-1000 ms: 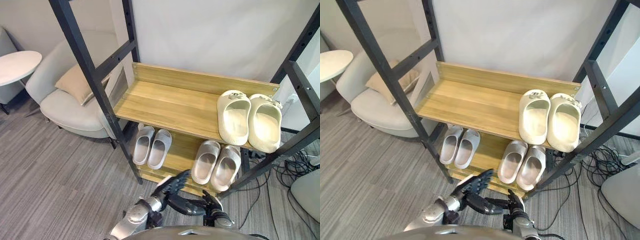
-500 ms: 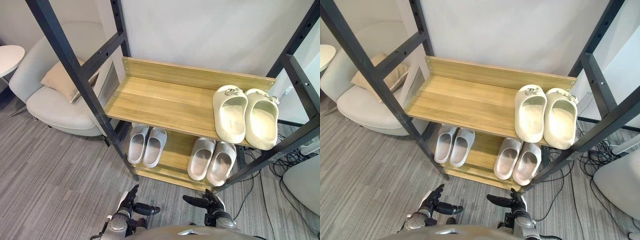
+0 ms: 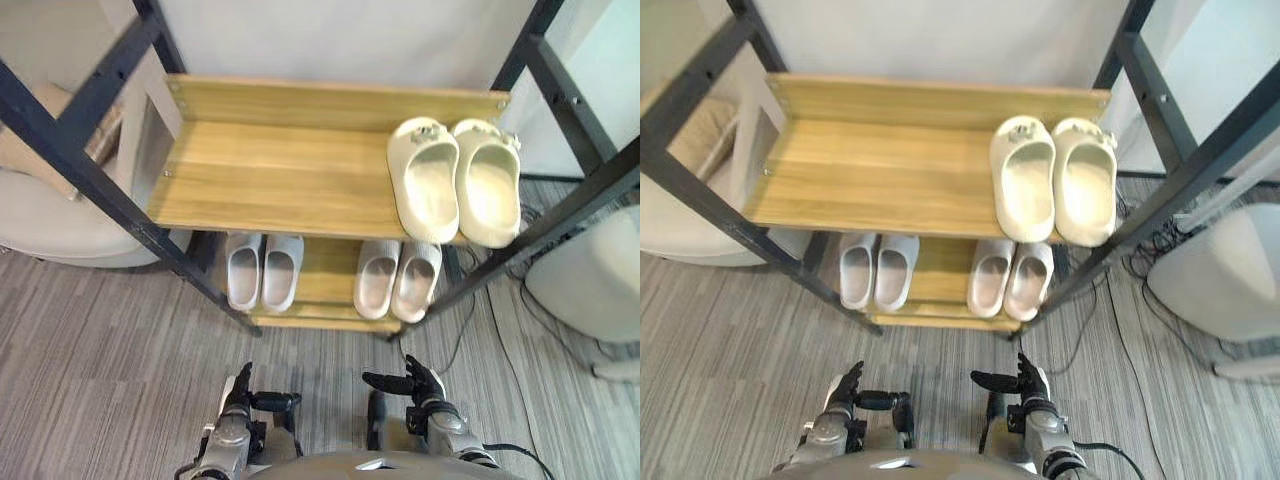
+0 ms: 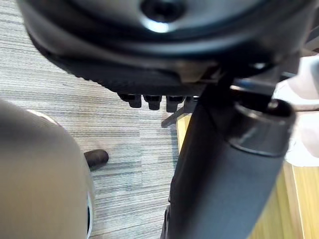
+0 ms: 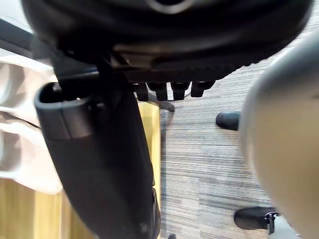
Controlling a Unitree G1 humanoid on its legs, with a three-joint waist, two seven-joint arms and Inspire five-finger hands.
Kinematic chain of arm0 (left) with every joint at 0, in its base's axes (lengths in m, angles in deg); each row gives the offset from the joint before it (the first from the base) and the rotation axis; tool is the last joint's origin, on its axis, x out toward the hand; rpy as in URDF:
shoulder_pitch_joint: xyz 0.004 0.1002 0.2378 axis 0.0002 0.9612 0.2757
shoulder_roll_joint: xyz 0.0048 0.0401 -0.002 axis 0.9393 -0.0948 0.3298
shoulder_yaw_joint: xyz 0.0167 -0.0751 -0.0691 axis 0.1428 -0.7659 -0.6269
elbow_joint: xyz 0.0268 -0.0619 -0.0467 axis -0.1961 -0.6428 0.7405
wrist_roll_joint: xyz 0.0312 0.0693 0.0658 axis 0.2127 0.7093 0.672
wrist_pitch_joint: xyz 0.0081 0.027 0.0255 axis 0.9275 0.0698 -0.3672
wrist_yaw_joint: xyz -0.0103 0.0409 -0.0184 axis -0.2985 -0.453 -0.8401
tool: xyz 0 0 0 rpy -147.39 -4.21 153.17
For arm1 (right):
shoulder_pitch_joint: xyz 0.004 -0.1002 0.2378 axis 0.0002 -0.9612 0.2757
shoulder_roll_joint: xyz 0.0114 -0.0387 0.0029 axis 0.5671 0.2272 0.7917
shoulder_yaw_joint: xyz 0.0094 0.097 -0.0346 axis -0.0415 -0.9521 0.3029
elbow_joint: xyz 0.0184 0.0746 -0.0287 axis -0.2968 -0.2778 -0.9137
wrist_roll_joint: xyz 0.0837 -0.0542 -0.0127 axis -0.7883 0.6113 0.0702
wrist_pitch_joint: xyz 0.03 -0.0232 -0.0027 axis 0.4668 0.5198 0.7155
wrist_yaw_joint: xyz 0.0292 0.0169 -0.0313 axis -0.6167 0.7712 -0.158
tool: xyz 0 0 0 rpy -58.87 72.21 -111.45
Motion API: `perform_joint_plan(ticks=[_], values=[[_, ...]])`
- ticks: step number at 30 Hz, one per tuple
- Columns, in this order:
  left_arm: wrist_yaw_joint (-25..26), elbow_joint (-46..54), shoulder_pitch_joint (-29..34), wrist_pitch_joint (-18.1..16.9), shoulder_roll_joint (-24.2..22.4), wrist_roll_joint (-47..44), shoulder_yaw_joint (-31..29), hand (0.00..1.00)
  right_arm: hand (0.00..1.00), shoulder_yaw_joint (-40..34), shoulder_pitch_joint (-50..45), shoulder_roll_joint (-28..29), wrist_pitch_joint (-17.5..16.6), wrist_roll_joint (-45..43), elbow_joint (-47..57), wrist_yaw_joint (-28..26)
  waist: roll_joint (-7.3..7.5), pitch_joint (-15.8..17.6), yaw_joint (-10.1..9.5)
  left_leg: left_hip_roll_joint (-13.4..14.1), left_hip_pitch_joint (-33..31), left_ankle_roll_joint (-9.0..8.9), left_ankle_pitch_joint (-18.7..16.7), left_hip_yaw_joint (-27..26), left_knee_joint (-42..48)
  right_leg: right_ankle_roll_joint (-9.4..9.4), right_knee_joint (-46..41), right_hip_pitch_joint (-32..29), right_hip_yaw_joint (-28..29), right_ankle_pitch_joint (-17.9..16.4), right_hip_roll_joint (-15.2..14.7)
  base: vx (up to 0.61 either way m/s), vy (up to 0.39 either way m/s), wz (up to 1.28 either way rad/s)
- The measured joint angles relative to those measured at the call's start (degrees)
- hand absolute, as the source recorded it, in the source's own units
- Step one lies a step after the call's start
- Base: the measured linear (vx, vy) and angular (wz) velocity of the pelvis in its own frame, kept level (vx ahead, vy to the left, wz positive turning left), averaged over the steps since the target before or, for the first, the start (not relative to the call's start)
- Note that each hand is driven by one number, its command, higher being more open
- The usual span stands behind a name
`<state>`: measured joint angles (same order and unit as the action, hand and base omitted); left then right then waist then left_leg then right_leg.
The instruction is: Organize the slippers on the shoe rack
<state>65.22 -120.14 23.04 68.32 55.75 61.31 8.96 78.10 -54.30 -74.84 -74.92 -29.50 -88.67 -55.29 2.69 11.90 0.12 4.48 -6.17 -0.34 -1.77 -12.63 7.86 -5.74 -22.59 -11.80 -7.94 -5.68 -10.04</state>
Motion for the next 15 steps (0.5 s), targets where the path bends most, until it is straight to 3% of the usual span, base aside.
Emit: perform_joint_plan(ticks=[2,4,5,6,7,9,10,12,13,15], values=[[0.13,0.95,-0.02,-0.55,0.50,-0.01,-0.53,1.00,1.00,1.02,-0.88,-0.60,0.60,0.00,3.19,0.13,0.35,0.07,-0.08,-0.24,-2.00,0.01,0.24,3.33,2.24,-0.87,-13.54,-0.44,0.44,-5.64,0.60,-0.10,-0.151,0.78],[0.59,1.05,0.37,-0.73,1.21,-0.08,-0.80,1.00,1.00,4.07,-2.68,-1.78,0.55,0.88,13.16,0.16,0.67,-0.08,-1.21,-0.74,-5.06,-0.39,1.48,5.39,3.71,-1.89,-13.68,2.72,2.84,-9.31,2.79,-0.16,-0.160,0.65],[0.95,1.26,0.13,-0.73,1.37,-0.20,-0.89,1.00,1.00,6.30,-2.47,-2.55,-1.66,1.16,21.90,0.34,1.13,-0.30,-2.24,-1.15,-8.13,-0.81,3.53,5.97,3.42,0.08,-8.12,3.40,4.62,-12.27,3.87,-0.33,-0.214,0.38],[1.26,0.92,-0.90,-0.57,0.84,-0.79,-0.99,1.00,1.00,7.98,0.45,-3.16,-4.60,2.71,26.78,2.20,-0.30,0.56,-2.72,-0.63,-10.49,-1.54,6.25,7.47,2.06,3.79,-2.30,3.81,4.06,-13.00,5.24,-0.42,-0.264,0.57],[1.75,0.29,-1.94,-0.26,-0.18,-1.14,-0.69,1.00,1.00,9.07,3.28,-3.48,-6.17,4.35,27.83,4.16,-3.13,1.57,-2.69,1.13,-10.33,-2.43,8.33,10.19,-0.72,4.62,1.30,5.18,1.45,-10.32,7.75,-0.38,-0.237,0.62],[2.32,-0.12,-1.49,-0.41,-1.48,-2.70,-0.60,1.00,1.00,9.33,5.35,-2.79,-6.63,7.44,27.83,5.84,-4.86,1.77,-3.31,2.55,-9.50,-3.27,9.10,12.60,-3.25,5.98,5.01,7.69,-1.36,-7.76,10.32,-0.29,-0.175,0.80],[2.63,-0.13,-1.36,-0.47,-1.88,-3.23,0.04,1.00,1.00,9.37,5.55,-1.69,-7.53,9.45,27.82,6.50,-5.43,1.97,-4.03,3.76,-8.54,-5.21,7.71,13.13,-6.12,7.23,7.12,9.33,-4.72,-6.52,11.46,-0.25,-0.170,0.81],[2.94,-0.16,-1.90,-0.53,-2.00,-3.04,1.37,1.00,1.00,9.27,5.64,-1.30,-7.61,11.37,27.65,6.85,-4.66,1.74,-4.11,4.11,-9.18,-6.72,6.56,10.55,-7.48,8.62,9.20,9.26,-8.08,-4.66,10.96,-0.20,-0.130,0.94],[2.90,-0.35,-2.36,-0.72,-1.77,-2.70,2.08,1.00,1.00,9.03,5.45,-1.06,-7.39,11.77,27.09,7.18,-4.57,1.64,-4.19,3.55,-10.52,-6.36,6.69,8.58,-4.64,9.53,9.75,8.45,-10.03,-3.80,9.86,-0.17,-0.083,0.98],[2.93,-0.43,-2.51,-1.13,-1.85,-2.63,2.28,1.00,1.00,7.78,4.87,-1.18,-6.30,11.87,26.37,7.25,-4.49,1.68,-3.89,1.99,-11.27,-5.88,6.39,7.66,1.45,9.42,10.03,7.33,-11.86,-2.94,7.97,-0.11,-0.018,0.72]])
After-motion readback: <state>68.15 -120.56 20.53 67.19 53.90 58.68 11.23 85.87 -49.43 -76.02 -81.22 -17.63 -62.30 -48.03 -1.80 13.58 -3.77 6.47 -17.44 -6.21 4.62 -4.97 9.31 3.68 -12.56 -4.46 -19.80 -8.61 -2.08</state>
